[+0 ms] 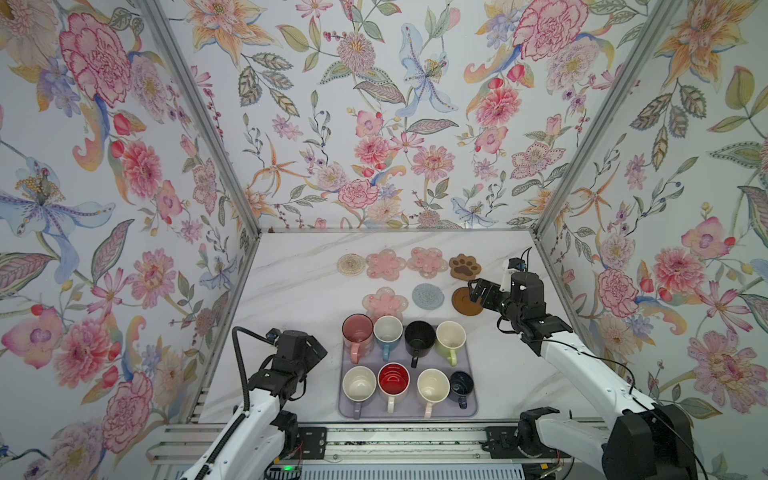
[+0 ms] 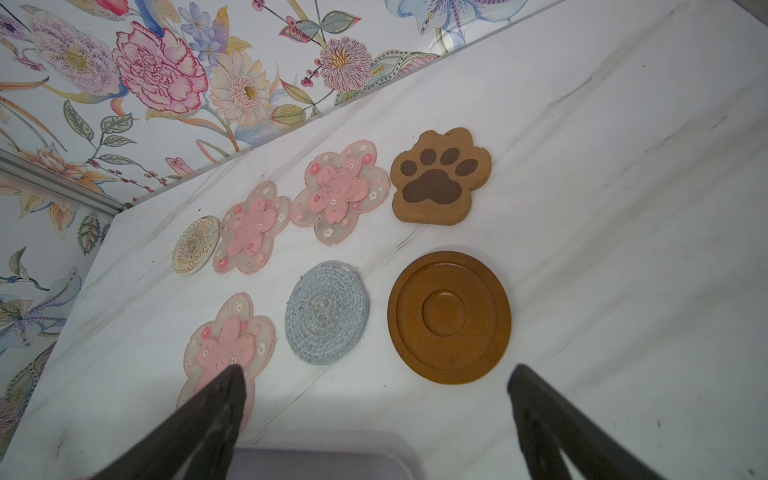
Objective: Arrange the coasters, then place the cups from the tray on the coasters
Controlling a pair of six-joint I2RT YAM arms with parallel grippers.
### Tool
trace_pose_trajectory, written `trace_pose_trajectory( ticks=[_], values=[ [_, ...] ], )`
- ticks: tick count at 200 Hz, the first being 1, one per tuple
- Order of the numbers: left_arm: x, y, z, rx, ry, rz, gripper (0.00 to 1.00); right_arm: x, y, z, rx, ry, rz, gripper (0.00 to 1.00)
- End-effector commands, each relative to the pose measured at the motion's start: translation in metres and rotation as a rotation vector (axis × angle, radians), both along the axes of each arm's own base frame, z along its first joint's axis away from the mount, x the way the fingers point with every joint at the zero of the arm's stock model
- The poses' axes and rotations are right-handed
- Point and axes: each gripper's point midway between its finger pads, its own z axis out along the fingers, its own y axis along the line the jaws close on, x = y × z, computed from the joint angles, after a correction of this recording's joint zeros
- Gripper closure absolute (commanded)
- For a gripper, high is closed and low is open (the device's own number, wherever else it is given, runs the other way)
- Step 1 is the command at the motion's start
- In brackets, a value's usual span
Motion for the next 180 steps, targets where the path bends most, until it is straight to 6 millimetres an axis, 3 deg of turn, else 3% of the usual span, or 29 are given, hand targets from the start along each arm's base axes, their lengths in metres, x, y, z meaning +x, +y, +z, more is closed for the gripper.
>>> trace_pose_trajectory(
  ticks=[1, 62, 68, 180],
  values=[
    [-0.008, -0.004, -0.020, -0.030, 0.038, -0.010, 0.01, 0.000, 0.001, 0.001, 0.006, -0.007, -0.007, 0.01],
    [0.016, -0.018, -0.023, -0.065, 0.015, -0.059, 0.01, 0.000, 0.001, 0.001, 0.008, 0.002, -0.014, 0.01],
    [0.028, -0.022, -0.012, -0.073, -0.015, -0.068, 0.01, 0.000, 0.003, 0.001, 0.011, 0.002, -0.008, 0.01],
    [0.123, -0.078, -0.011, -0.164, -0.062, -0.209, 0.01, -0.001, -0.001, 0.005, -0.028, 0.017, -0.009, 0.01]
  ],
)
